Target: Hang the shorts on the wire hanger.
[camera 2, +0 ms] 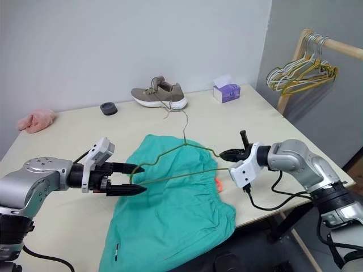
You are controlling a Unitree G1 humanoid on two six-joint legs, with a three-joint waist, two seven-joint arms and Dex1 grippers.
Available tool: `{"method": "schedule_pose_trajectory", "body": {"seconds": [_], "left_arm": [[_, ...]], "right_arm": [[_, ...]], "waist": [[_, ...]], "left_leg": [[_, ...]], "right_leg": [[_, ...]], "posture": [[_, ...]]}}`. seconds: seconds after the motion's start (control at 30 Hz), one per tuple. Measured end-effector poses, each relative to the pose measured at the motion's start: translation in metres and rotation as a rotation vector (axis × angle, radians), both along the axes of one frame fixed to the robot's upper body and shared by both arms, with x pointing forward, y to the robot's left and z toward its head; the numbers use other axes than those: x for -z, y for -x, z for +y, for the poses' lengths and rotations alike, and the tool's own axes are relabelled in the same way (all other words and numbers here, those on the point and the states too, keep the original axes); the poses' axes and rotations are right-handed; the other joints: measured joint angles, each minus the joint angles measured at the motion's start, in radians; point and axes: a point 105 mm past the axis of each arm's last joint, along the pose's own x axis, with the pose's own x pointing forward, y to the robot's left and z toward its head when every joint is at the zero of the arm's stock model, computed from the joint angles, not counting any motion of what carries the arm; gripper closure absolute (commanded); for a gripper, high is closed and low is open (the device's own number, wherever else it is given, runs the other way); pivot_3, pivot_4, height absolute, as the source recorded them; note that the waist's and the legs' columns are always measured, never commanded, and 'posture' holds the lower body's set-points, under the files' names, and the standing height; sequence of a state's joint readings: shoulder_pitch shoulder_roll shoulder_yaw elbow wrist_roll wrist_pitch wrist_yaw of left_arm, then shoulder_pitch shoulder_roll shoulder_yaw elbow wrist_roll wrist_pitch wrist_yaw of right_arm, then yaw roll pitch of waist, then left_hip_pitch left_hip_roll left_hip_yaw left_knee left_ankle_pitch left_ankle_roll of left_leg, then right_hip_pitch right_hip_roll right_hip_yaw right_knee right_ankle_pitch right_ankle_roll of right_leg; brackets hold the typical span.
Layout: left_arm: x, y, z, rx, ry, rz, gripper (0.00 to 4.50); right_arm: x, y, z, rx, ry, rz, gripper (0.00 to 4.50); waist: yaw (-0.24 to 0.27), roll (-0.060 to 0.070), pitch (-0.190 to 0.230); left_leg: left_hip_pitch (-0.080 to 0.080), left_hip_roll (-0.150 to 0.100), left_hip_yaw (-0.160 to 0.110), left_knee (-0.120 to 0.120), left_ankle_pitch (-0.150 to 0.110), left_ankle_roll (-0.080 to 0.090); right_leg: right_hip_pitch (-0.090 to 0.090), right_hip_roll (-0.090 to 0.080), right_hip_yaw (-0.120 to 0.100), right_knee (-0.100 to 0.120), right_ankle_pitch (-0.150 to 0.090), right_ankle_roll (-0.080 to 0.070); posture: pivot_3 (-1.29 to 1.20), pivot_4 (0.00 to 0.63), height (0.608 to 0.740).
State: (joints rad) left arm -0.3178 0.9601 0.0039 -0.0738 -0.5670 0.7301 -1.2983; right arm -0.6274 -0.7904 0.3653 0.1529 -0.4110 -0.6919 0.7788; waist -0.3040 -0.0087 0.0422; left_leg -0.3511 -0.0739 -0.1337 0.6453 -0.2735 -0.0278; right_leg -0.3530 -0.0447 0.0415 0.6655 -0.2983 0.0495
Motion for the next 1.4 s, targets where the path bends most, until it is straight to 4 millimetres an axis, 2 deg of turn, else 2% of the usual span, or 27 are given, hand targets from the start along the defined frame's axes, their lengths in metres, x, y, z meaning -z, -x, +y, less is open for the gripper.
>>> {"method": "schedule_pose_trajectory", "body": {"seconds": [0.37, 0.57, 0.6, 0.63, 0.8, 0.87, 0.9, 1.0, 1.13, 1.4], "left_arm": [[-0.001, 0.001, -0.002, 0.013, -0.001, -0.004, 4.42], [0.0, 0.002, -0.003, 0.015, -0.002, 0.0, 4.47], [0.001, 0.003, -0.003, 0.016, -0.003, 0.001, 4.5], [0.001, 0.003, -0.003, 0.017, -0.004, 0.001, 4.5], [0.0, 0.004, -0.007, 0.027, -0.018, -0.024, 4.5], [0.001, 0.003, -0.006, 0.023, -0.034, -0.039, 4.5], [0.001, 0.003, -0.007, 0.027, -0.039, -0.044, 4.5], [0.001, 0.006, -0.013, 0.069, -0.056, -0.071, 4.5], [-0.003, 0.01, -0.021, 0.119, -0.059, -0.097, 4.5], [-0.012, 0.012, -0.029, 0.158, -0.061, -0.137, 4.5]], "right_arm": [[0.0, 0.002, 0.003, -0.018, -0.007, -0.001, 4.5], [0.005, 0.006, 0.002, -0.002, -0.013, 0.054, 4.5], [0.006, 0.008, 0.002, 0.004, -0.021, 0.077, 4.01], [0.007, 0.01, 0.002, 0.003, -0.031, 0.095, 3.8], [-0.002, 0.026, 0.001, 0.034, -0.121, 0.271, 2.03], [-0.009, 0.029, -0.006, 0.098, -0.177, 0.377, 1.34], [-0.013, 0.028, -0.009, 0.138, -0.221, 0.437, 0.85], [-0.023, 0.025, -0.016, 0.255, -0.31, 0.579, 0.07], [-0.015, 0.026, -0.026, 0.43, -0.302, 0.793, 0.07], [0.01, 0.036, -0.009, 0.489, -0.156, 1.042, 0.07]], "waist": [[-0.001, 0.0, 0.0], [-0.001, 0.0, 0.0], [0.0, 0.0, 0.0], [0.0, 0.0, 0.0], [0.001, 0.0, 0.0], [0.003, 0.0, 0.0], [0.003, 0.0, 0.0], [0.002, 0.0, 0.0], [0.003, 0.0, 0.0], [0.002, 0.0, 0.0]], "left_leg": [[0.0, 0.0, 0.0, 0.0, 0.0, 0.0], [0.0, 0.0, 0.0, 0.0, 0.0, 0.0], [0.0, 0.0, 0.0, 0.0, 0.0, 0.0], [0.0, 0.0, 0.0, 0.0, 0.0, 0.0], [0.0, 0.0, 0.0, 0.0, 0.0, 0.0], [0.0, 0.0, 0.0, 0.0, 0.0, 0.0], [0.0, 0.0, 0.0, 0.001, 0.0, 0.0], [0.0, 0.0, 0.0, 0.001, 0.0, 0.0], [0.0, 0.001, 0.0, 0.0, 0.0, 0.0], [-0.002, 0.001, 0.001, 0.0, 0.0, 0.001]], "right_leg": [[0.0, 0.0, 0.0, 0.0, 0.0, 0.0], [0.0, 0.0, 0.0, 0.0, 0.0, 0.0], [0.0, 0.0, 0.0, 0.0, 0.0, 0.0], [0.0, 0.0, 0.0, 0.0, 0.0, 0.0], [0.001, 0.0, 0.0, 0.0, 0.0, 0.0], [0.001, 0.0, 0.0, 0.0, 0.0, 0.0], [0.001, 0.0, 0.0, 0.0, 0.0, 0.0], [0.0, 0.0, 0.0, 0.0, 0.0, 0.0], [0.0, 0.0, 0.0, 0.0, 0.0, 0.001], [-0.001, -0.001, -0.001, -0.001, -0.001, 0.001]], "posture": [[-0.33, 0.0, 0.74], [-0.33, 0.0, 0.74], [-0.33, 0.0, 0.74], [-0.33, 0.0, 0.74], [-0.33, 0.0, 0.74], [-0.33, 0.0, 0.74], [-0.34, 0.0, 0.74], [-0.34, 0.0, 0.74], [-0.34, 0.0, 0.74], [-0.33, 0.0, 0.74]]}}
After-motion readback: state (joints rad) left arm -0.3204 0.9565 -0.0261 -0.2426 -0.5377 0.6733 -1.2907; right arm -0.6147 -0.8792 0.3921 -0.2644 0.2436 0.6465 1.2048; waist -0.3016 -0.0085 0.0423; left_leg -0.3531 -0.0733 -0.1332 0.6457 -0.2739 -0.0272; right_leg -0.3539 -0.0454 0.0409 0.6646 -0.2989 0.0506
